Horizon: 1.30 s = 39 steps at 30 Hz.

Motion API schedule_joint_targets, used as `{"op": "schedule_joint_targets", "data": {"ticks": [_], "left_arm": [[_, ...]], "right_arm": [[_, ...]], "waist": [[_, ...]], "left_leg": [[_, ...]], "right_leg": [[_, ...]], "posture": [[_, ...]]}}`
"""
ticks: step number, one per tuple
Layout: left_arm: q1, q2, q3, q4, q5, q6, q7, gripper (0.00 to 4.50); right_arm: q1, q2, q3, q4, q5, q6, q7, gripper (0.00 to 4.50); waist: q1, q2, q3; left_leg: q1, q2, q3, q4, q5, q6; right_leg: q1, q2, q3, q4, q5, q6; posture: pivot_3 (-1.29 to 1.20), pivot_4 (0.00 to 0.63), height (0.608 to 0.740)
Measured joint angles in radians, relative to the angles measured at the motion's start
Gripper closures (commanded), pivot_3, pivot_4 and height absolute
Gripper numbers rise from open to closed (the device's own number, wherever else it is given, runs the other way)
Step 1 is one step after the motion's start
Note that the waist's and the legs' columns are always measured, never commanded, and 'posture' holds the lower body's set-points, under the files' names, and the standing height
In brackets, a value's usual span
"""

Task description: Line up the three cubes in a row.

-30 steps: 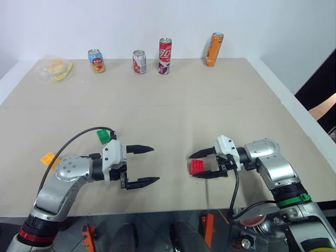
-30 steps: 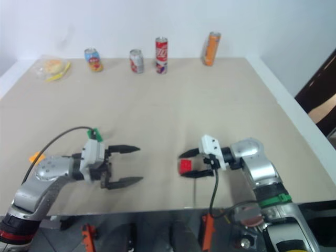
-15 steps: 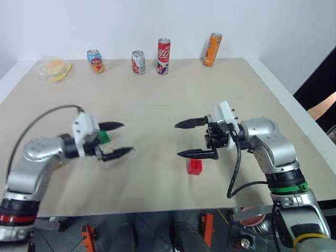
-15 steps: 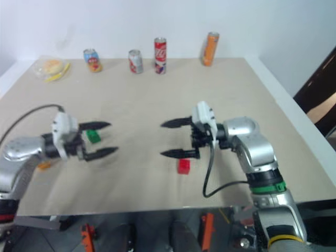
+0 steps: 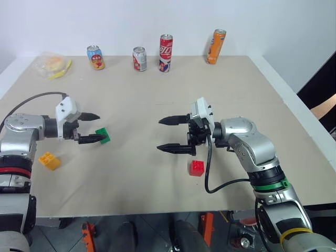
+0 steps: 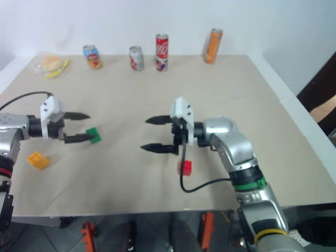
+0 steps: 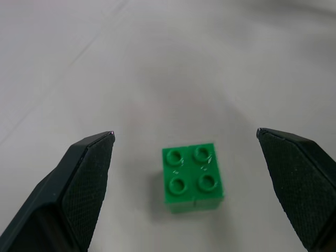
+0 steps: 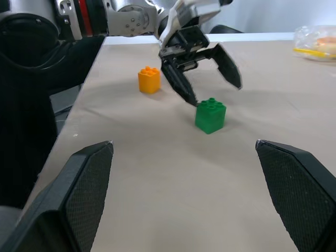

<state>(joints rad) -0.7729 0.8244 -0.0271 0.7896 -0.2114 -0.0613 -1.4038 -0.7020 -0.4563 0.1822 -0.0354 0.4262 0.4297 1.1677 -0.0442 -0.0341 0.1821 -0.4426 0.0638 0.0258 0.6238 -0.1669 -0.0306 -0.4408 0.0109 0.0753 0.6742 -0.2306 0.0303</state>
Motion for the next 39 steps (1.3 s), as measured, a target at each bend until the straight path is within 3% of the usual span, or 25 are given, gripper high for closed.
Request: {"op": "schedule_joint_targets", "data": {"ticks": [6,10,13,16,23,33,39], "left_arm": [[-0.007,-0.041,-0.042,0.099,0.072,-0.043,-0.02,0.0],[-0.014,-0.06,-0.049,0.135,0.101,-0.058,-0.019,1.17],[-0.032,-0.065,-0.05,0.15,0.116,-0.07,-0.016,2.33],[-0.05,-0.065,-0.049,0.164,0.122,-0.074,-0.013,3.12],[-0.044,-0.075,-0.048,0.106,0.115,-0.068,-0.028,3.16],[0.209,-0.184,-0.155,-0.684,0.011,0.308,-0.002,3.16],[0.267,-0.192,-0.205,-0.898,0.011,0.437,0.098,3.16]], "right_arm": [[0.024,-0.007,0.0,-0.023,0.0,0.003,-0.02,0.02],[0.027,-0.01,0.0,-0.023,0.0,0.004,-0.033,0.0],[0.027,-0.01,0.0,-0.023,0.0,0.003,-0.036,0.0],[0.027,-0.01,0.0,-0.023,0.0,0.0,-0.037,0.0],[0.028,-0.03,-0.006,-0.022,0.005,-0.003,-0.031,0.0],[0.153,-0.237,-0.067,-0.095,0.041,0.019,0.073,0.0],[0.184,-0.287,-0.079,-0.113,0.042,0.018,0.103,0.0]], "waist": [[-0.001,0.0,0.0],[-0.001,0.0,0.0],[-0.001,0.0,0.0],[-0.001,0.0,0.0],[-0.001,0.0,0.0],[-0.003,0.0,0.0],[-0.006,0.0,0.0]], "left_leg": [[0.002,0.0,0.0,0.003,0.0,0.0],[0.002,0.0,0.0,0.004,0.0,0.0],[0.002,0.0,0.0,0.005,0.0,0.0],[0.002,0.0,0.0,0.005,0.0,0.0],[0.001,0.0,0.0,0.005,0.0,0.0],[0.003,0.0,0.0,0.006,0.0,0.0],[0.008,0.0,-0.001,0.006,0.002,0.003]], "right_leg": [[-0.001,0.0,0.0,0.007,-0.002,-0.001],[0.0,0.001,0.0,0.008,-0.001,-0.001],[0.0,0.001,0.0,0.008,-0.001,-0.001],[0.0,0.001,0.0,0.008,-0.001,-0.001],[0.0,0.0,0.0,0.008,-0.001,-0.001],[0.001,0.0,0.001,0.008,-0.002,0.001],[0.004,0.002,0.002,0.01,0.0,-0.003]], "posture": [[0.0,0.15,0.74],[0.0,0.15,0.74],[0.0,0.15,0.74],[0.0,0.15,0.74],[0.0,0.15,0.74],[0.0,0.15,0.74],[0.0,0.15,0.74]]}}
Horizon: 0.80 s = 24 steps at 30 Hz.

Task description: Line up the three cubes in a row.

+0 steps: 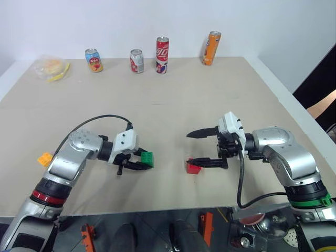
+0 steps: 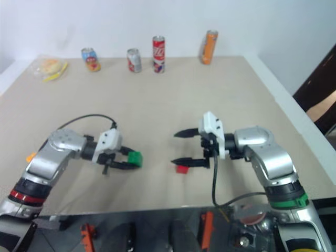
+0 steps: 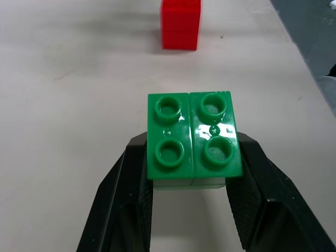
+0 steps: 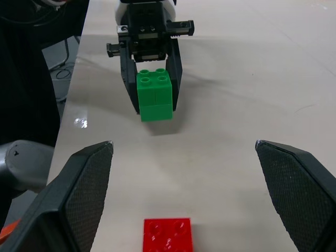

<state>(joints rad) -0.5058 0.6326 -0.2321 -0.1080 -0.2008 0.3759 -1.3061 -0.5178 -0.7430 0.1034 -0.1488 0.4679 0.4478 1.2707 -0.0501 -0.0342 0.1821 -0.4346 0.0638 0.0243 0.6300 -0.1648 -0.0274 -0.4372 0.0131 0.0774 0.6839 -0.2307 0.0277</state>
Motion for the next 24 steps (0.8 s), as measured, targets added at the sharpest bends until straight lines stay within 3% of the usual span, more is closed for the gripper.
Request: {"op": "schedule_joint_targets", "data": {"ticks": [24], "left_arm": [[-0.01,-0.041,-0.147,-0.092,0.055,0.154,0.148,3.16]], "right_arm": [[0.033,-0.033,-0.003,-0.007,0.0,-0.018,0.012,0.0]], "waist": [[0.002,0.0,0.0]], "left_leg": [[-0.002,-0.002,0.002,0.004,0.0,0.0]], "right_leg": [[0.0,-0.001,0.004,-0.001,0.0,0.0]], "posture": [[0.0,0.15,0.74]]}}
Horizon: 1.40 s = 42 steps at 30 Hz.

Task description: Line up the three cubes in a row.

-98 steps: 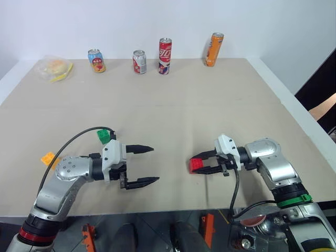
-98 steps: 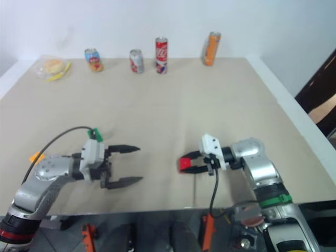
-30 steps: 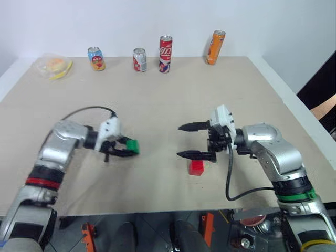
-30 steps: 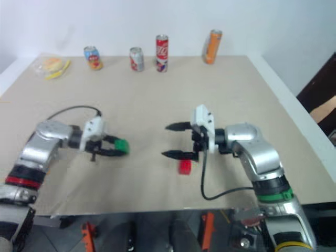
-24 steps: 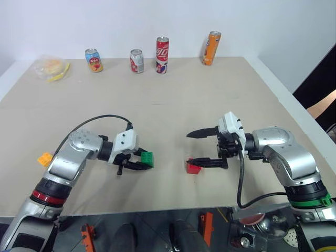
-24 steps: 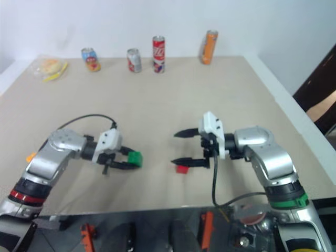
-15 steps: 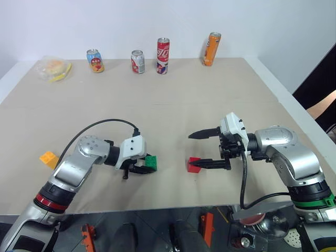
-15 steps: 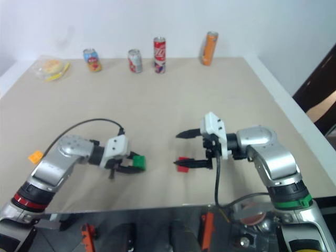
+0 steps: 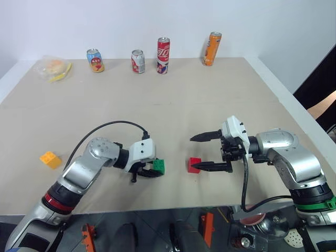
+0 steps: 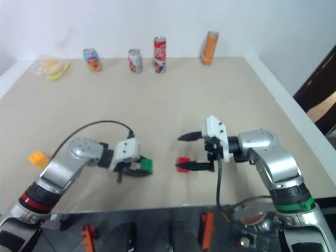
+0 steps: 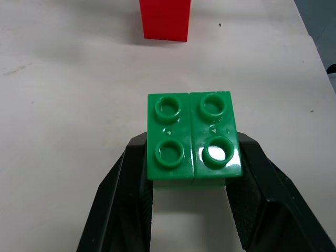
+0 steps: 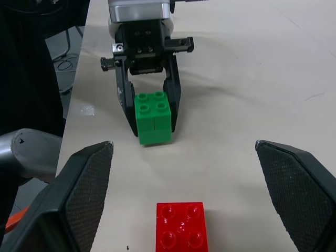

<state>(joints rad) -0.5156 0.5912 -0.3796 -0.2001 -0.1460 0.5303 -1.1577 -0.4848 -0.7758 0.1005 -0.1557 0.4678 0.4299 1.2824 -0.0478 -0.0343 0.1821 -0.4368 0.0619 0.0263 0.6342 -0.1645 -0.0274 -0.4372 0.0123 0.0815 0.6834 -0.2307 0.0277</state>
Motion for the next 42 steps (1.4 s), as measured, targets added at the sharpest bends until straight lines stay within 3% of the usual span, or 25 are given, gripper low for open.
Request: {"op": "schedule_joint_targets", "data": {"ticks": [15,16,22,29,32,35,39,42], "left_arm": [[-0.008,-0.023,-0.017,0.003,0.011,0.024,0.039,3.16],[-0.008,-0.022,-0.017,0.003,0.01,0.024,0.039,2.13],[-0.007,-0.018,-0.017,0.003,0.009,0.036,0.034,0.06],[-0.002,-0.01,0.001,-0.012,-0.015,0.064,0.042,0.02],[0.013,0.001,0.091,-0.065,-0.073,0.12,0.073,0.02],[0.072,0.034,0.288,-0.137,-0.163,0.196,0.133,0.02],[0.205,0.157,0.622,-0.146,-0.23,0.227,0.182,0.02],[0.313,0.249,0.776,-0.11,-0.247,0.207,0.164,0.02]], "right_arm": [[0.0,0.0,0.0,-0.004,0.0,0.0,-0.002,0.0],[0.0,0.0,0.0,-0.004,0.0,0.0,-0.002,0.0],[0.0,0.0,0.0,-0.004,0.0,0.0,-0.002,0.0],[-0.007,0.009,-0.008,-0.004,0.02,0.007,-0.002,0.0],[-0.041,0.042,-0.034,-0.017,0.074,0.036,-0.015,0.0],[-0.086,0.117,-0.059,-0.049,0.15,0.078,-0.056,0.0],[-0.132,0.22,-0.051,-0.052,0.178,0.087,-0.102,0.0],[-0.165,0.275,-0.015,-0.037,0.177,0.087,-0.104,0.0]], "waist": [[0.0,0.0,0.0],[0.0,0.0,0.0],[0.0,0.0,0.0],[-0.001,0.0,0.0],[-0.003,0.0,0.0],[-0.009,0.0,0.0],[-0.024,0.0,0.0],[-0.024,0.0,0.0]], "left_leg": [[0.0,0.0,0.0,0.0,0.0,0.0],[0.0,0.0,0.0,0.0,0.0,0.0],[0.0,0.0,0.0,0.0,0.0,0.0],[0.0,0.0,0.0,0.0,0.0,0.0],[0.0,0.0,0.0,0.0,0.0,0.0],[0.0,0.001,-0.002,-0.001,0.0,0.0],[0.0,0.002,-0.003,-0.003,0.0,0.0],[0.0,0.002,-0.002,-0.003,0.0,0.0]], "right_leg": [[0.0,0.0,0.0,0.0,0.0,0.0],[0.0,0.0,0.0,0.0,0.0,0.0],[0.0,0.0,0.0,0.0,0.0,0.0],[0.0,0.0,0.0,0.0,0.0,0.0],[-0.001,0.001,0.0,0.0,0.001,0.001],[-0.001,0.001,-0.001,0.0,0.003,0.004],[-0.001,0.001,-0.003,0.0,0.002,0.002],[-0.001,0.0,-0.003,0.0,-0.001,-0.002]], "posture": [[0.0,0.15,0.74],[0.0,0.15,0.74],[0.0,0.15,0.74],[0.0,0.15,0.74],[0.0,0.15,0.74],[0.0,0.15,0.74],[0.0,0.15,0.74],[0.0,0.15,0.74]]}}
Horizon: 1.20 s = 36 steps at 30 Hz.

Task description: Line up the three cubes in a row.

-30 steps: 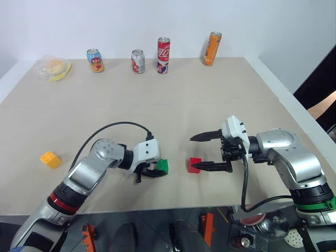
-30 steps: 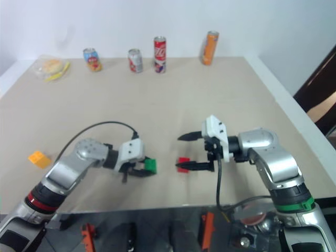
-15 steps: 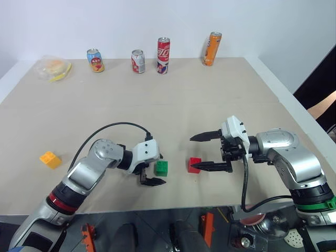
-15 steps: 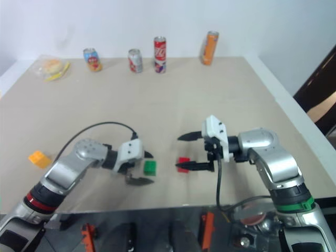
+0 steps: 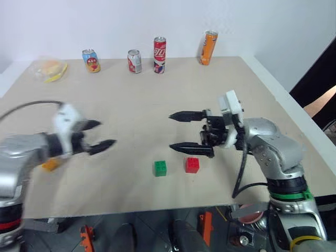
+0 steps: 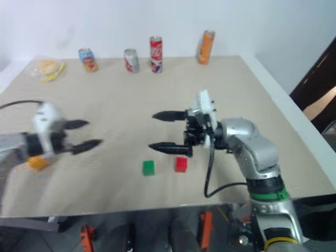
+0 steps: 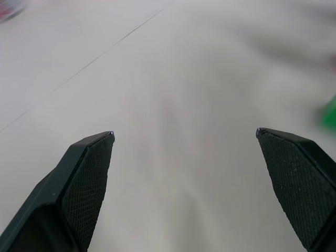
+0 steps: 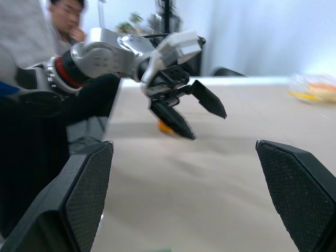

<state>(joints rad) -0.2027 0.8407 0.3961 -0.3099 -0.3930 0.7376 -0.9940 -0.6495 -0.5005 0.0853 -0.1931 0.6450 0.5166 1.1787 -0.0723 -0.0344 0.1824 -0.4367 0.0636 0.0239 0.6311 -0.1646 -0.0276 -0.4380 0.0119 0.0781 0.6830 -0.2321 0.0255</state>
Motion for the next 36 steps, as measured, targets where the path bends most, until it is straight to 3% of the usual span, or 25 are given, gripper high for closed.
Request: {"op": "schedule_joint_targets", "data": {"ticks": [6,11,21,30,36], "left_arm": [[0.173,0.08,0.133,0.145,0.0,-0.095,-0.069,0.02],[0.207,0.142,0.2,0.3,0.002,-0.174,-0.111,0.02],[0.209,0.191,0.129,0.565,0.045,-0.32,-0.184,0.02],[0.171,0.19,0.03,0.64,0.08,-0.393,-0.183,0.02],[0.167,0.19,0.003,0.653,0.081,-0.409,-0.176,1.85]], "right_arm": [[-0.039,0.05,0.065,0.042,-0.024,-0.026,0.036,0.0],[-0.041,0.083,0.13,0.067,-0.065,-0.058,0.062,0.0],[-0.047,0.092,0.139,0.071,-0.086,-0.069,0.063,0.0],[-0.047,0.09,0.139,0.069,-0.088,-0.068,0.06,0.0],[-0.047,0.088,0.139,0.069,-0.088,-0.068,0.058,0.0]], "waist": [[0.0,-0.002,-0.001],[0.002,-0.002,-0.001],[0.001,-0.003,-0.002],[0.001,-0.004,-0.002],[0.001,-0.004,-0.002]], "left_leg": [[0.0,0.001,0.003,0.0,0.0,0.0],[0.0,0.003,0.003,-0.003,0.0,0.0],[0.0,0.004,0.004,-0.011,0.0,-0.001],[0.0,0.004,0.004,-0.011,0.0,-0.001],[0.0,0.004,0.004,-0.011,0.0,-0.001]], "right_leg": [[-0.001,-0.002,-0.001,-0.001,0.0,-0.002],[-0.002,-0.004,-0.004,-0.001,-0.001,-0.005],[-0.005,-0.003,-0.008,-0.001,-0.004,-0.01],[-0.005,-0.003,-0.008,-0.001,-0.003,-0.01],[-0.005,-0.003,-0.008,-0.001,-0.003,-0.01]], "posture": [[0.0,0.15,0.74],[0.0,0.15,0.74],[0.0,0.15,0.74],[0.0,0.15,0.74],[0.0,0.15,0.74]]}}
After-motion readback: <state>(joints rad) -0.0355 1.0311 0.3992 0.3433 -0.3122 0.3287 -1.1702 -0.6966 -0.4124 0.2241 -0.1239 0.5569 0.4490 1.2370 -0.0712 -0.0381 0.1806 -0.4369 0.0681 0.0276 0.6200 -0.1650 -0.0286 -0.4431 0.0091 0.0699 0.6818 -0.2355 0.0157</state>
